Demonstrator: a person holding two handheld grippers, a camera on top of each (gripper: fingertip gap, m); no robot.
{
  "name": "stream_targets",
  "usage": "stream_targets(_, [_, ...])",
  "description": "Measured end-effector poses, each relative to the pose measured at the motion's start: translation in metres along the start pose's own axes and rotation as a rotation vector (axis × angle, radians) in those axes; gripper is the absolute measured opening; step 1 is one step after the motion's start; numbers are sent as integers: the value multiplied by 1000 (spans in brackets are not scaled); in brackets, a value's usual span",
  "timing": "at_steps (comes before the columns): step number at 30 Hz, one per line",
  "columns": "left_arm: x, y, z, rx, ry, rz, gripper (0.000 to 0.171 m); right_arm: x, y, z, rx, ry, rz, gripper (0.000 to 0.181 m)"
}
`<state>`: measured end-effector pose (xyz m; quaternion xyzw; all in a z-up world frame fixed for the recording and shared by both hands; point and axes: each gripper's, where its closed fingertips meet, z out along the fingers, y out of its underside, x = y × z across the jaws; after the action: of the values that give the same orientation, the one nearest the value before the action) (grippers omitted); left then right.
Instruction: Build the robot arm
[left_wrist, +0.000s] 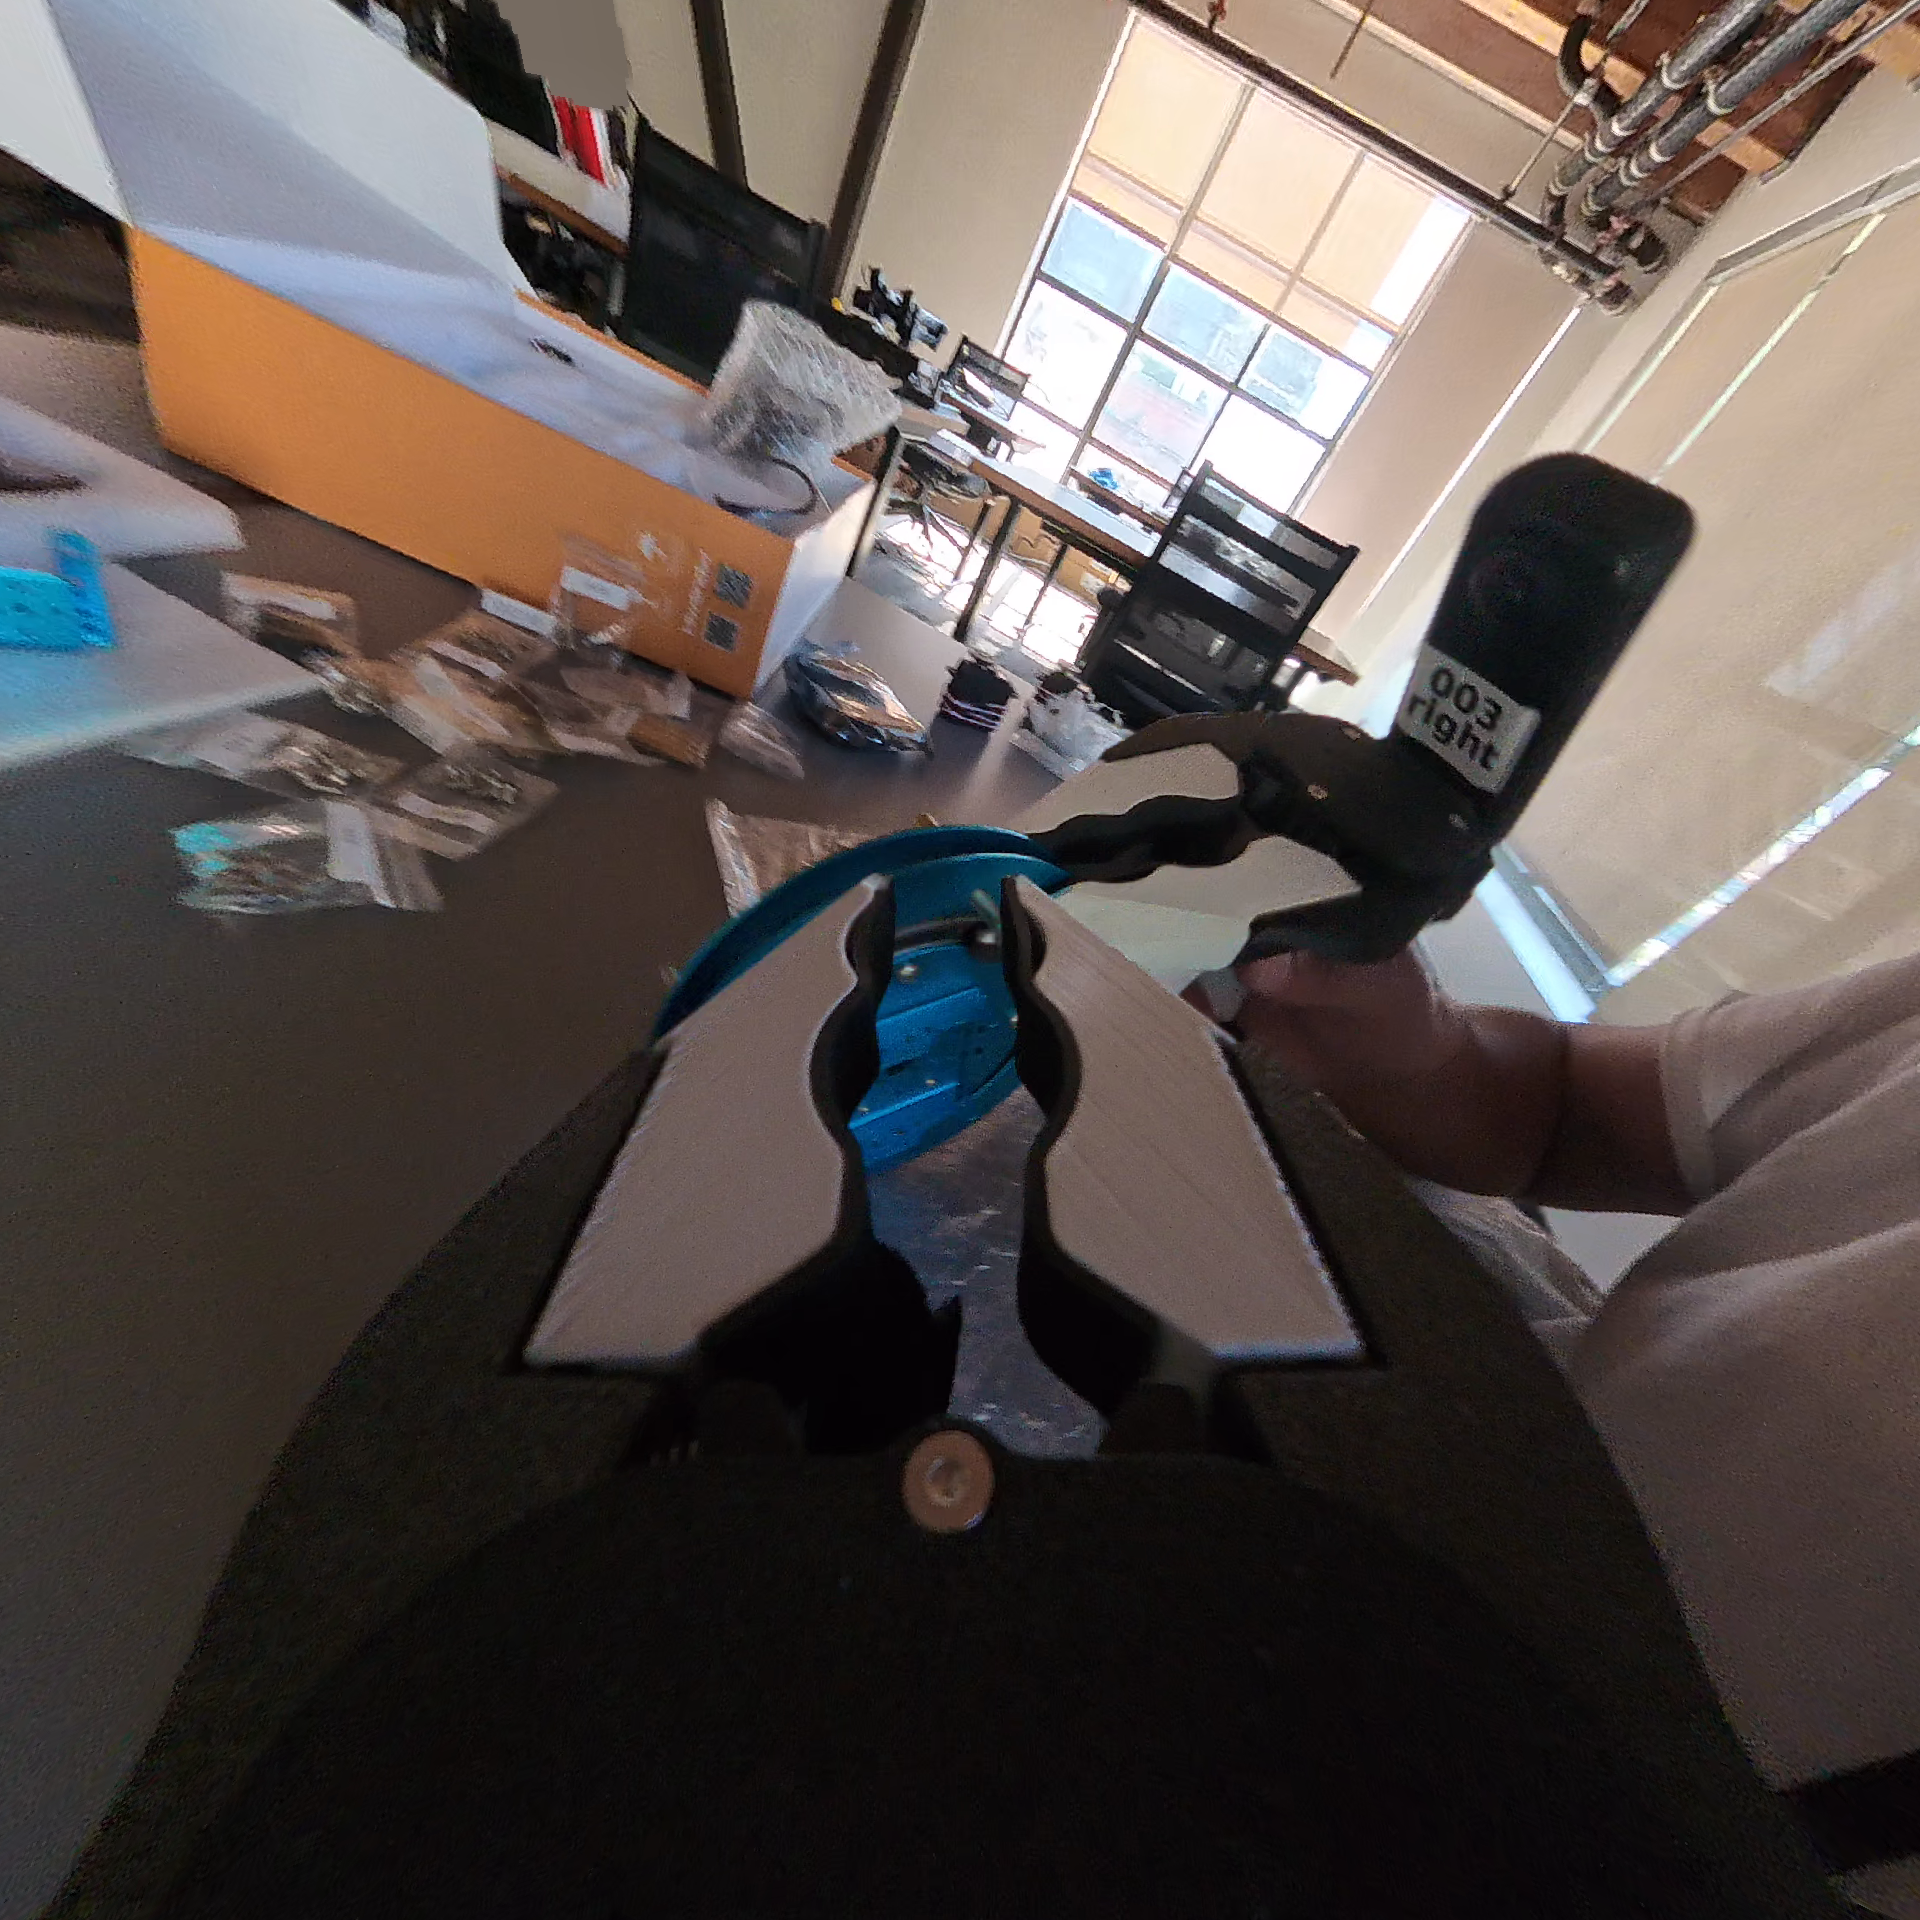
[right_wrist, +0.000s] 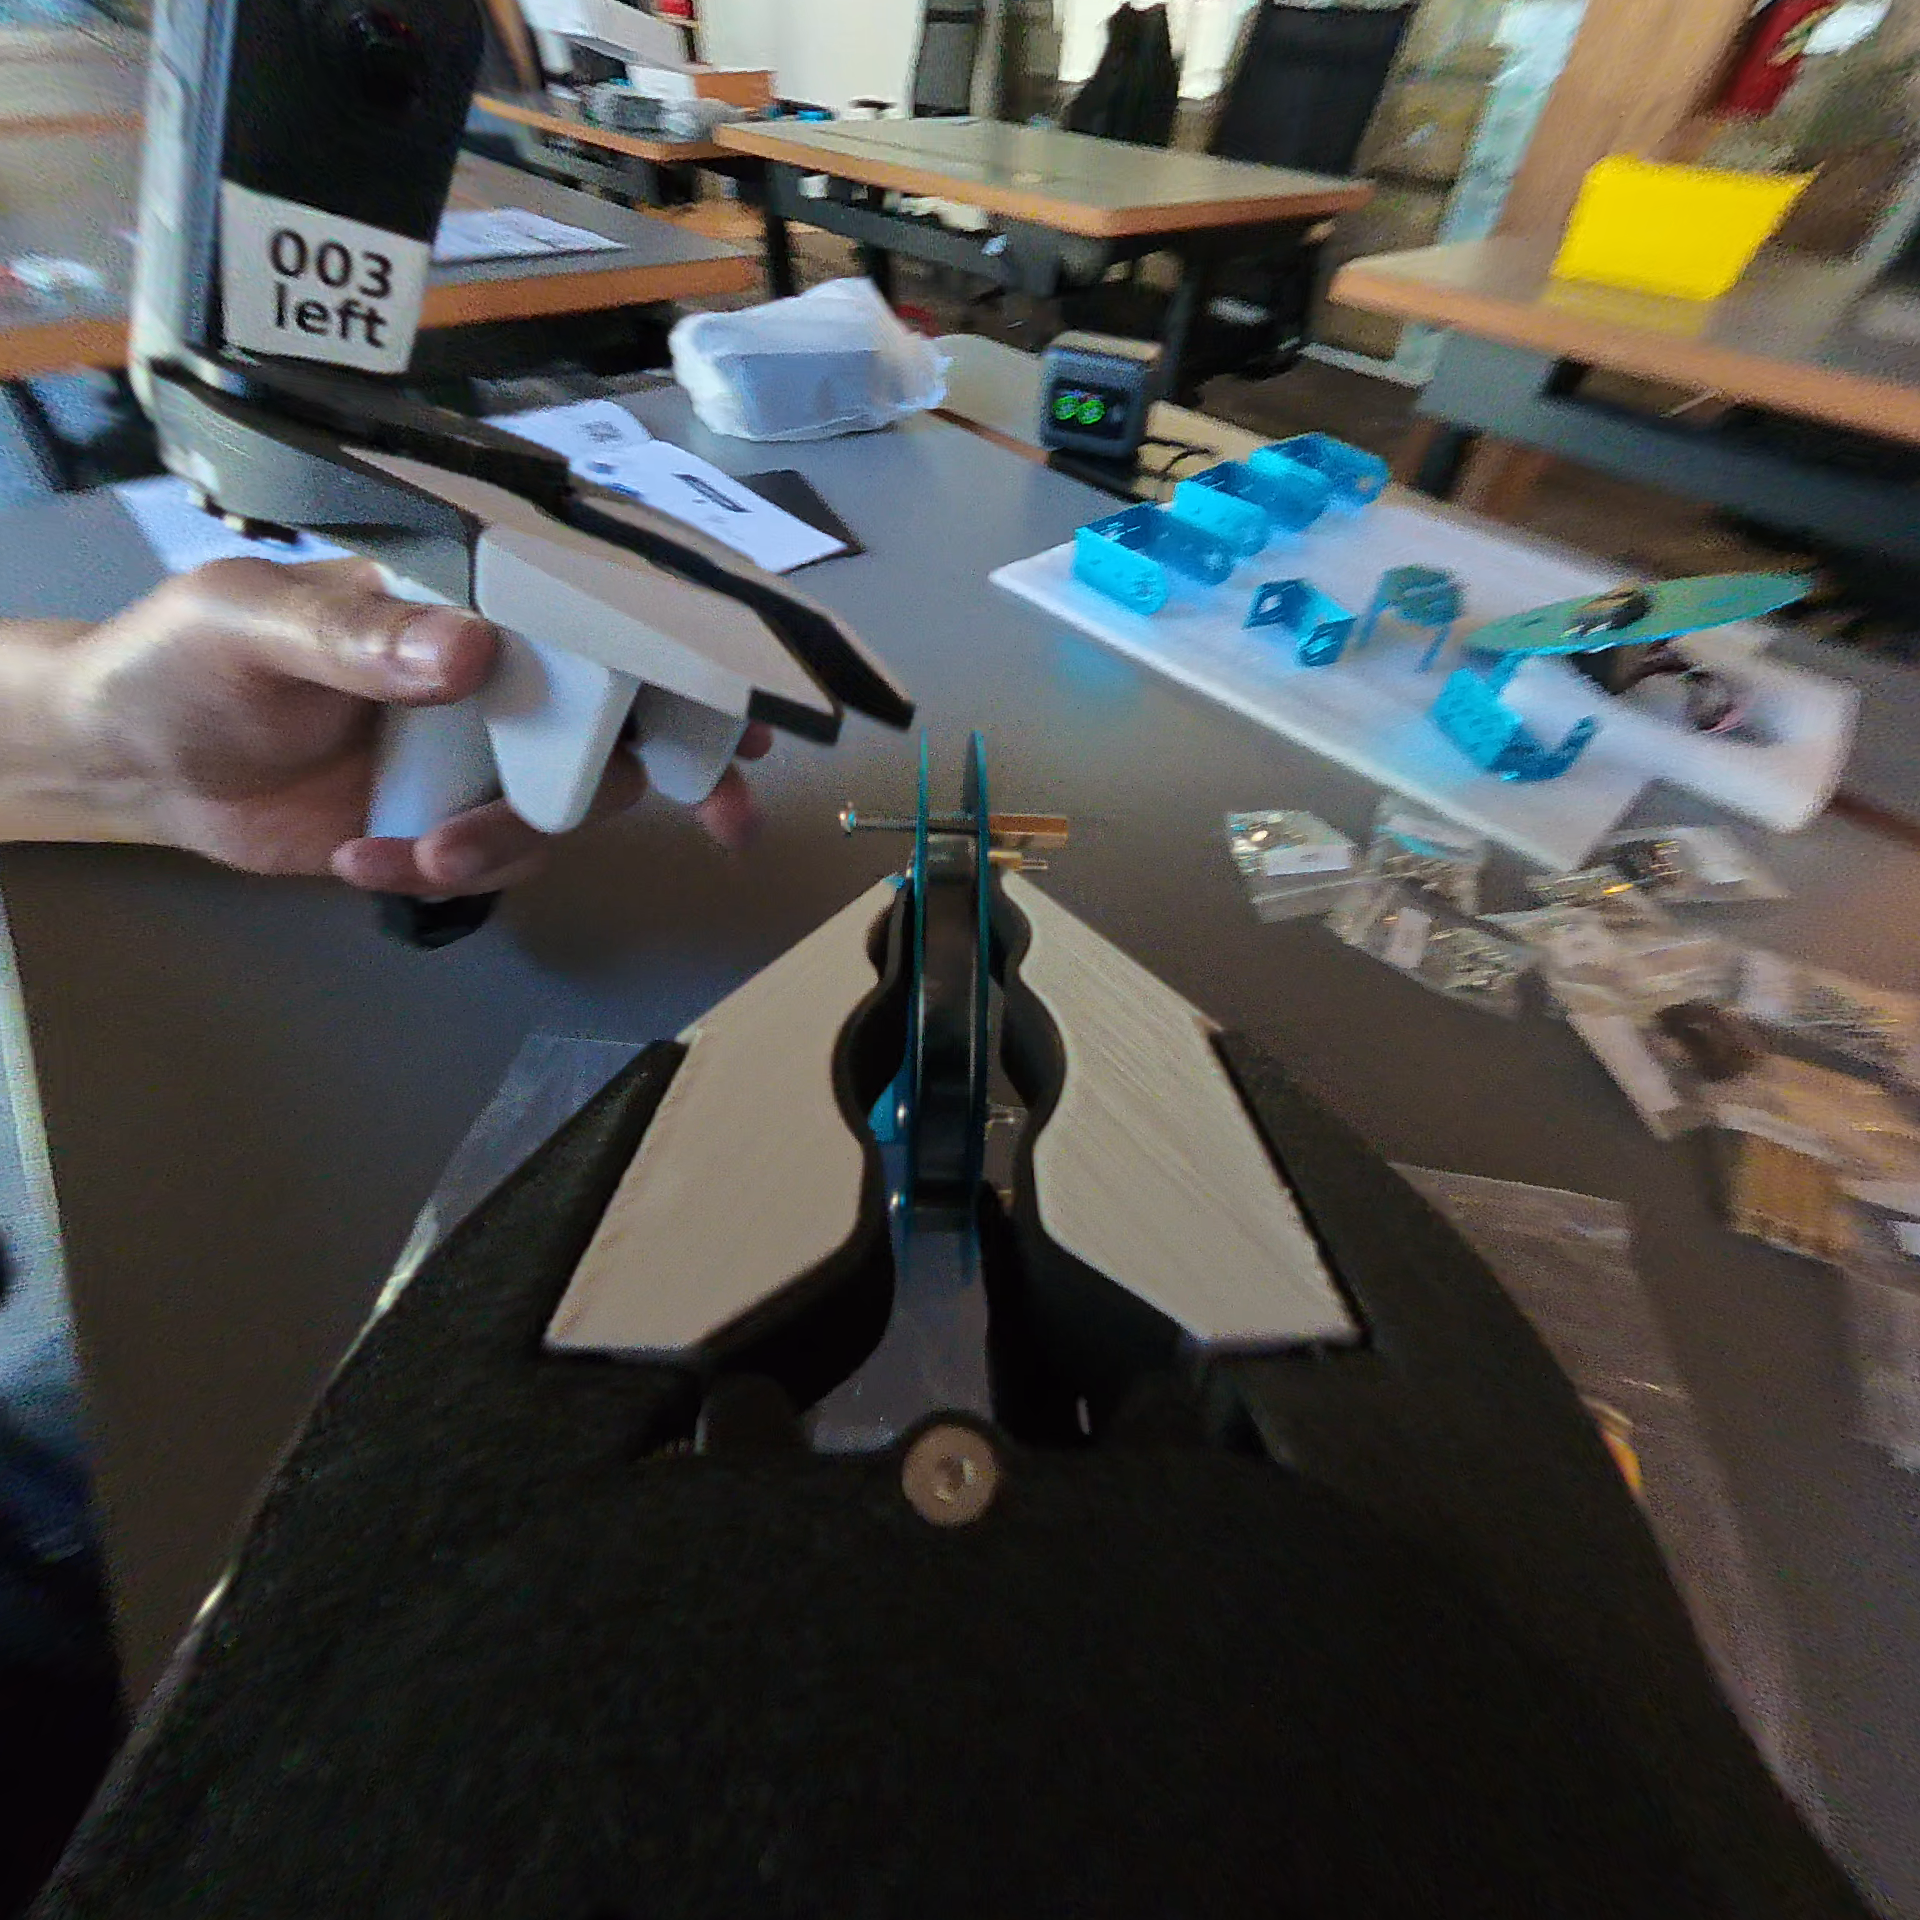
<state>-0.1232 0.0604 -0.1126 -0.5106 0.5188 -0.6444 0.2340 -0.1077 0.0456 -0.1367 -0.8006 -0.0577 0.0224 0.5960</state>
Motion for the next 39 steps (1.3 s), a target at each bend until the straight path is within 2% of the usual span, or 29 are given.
stream_targets(3, [-18,-16,-9,43,-58,105,23,7,0,1,-16,-148,51,11])
stream_targets(5, [-24,-18,-11,31,-56,218,32,11,0,4,-46,-237,58,11])
stream_targets(8, [-29,1,-5,-79,-17,337,36,14,1,7,-97,-425,62,12])
stream_targets(11, [-24,15,2,-124,39,343,37,16,4,3,-144,-618,69,12])
stream_targets(14, [-19,26,11,-181,71,377,35,19,6,0,-149,-717,47,12])
stream_targets(16, [-22,25,16,-180,32,417,19,21,6,0,-136,-736,56,12])
stream_targets(17, [-23,24,17,-182,27,433,16,23,7,0,-127,-738,63,13])
stream_targets(23, [-13,27,17,-188,120,379,13,26,13,-14,-108,-736,5,13])
stream_targets(29, [-18,30,12,-203,104,364,14,34,21,-14,-123,-667,-43,16])
stream_targets(32, [-20,28,15,-197,90,335,14,33,18,-9,-101,-592,-103,33])
stream_targets(35, [-21,28,16,-194,77,335,14,37,17,-2,-92,-493,-151,25])
stream_targets(39, [-20,29,16,-206,73,354,14,37,19,-4,-110,-541,-114,23])
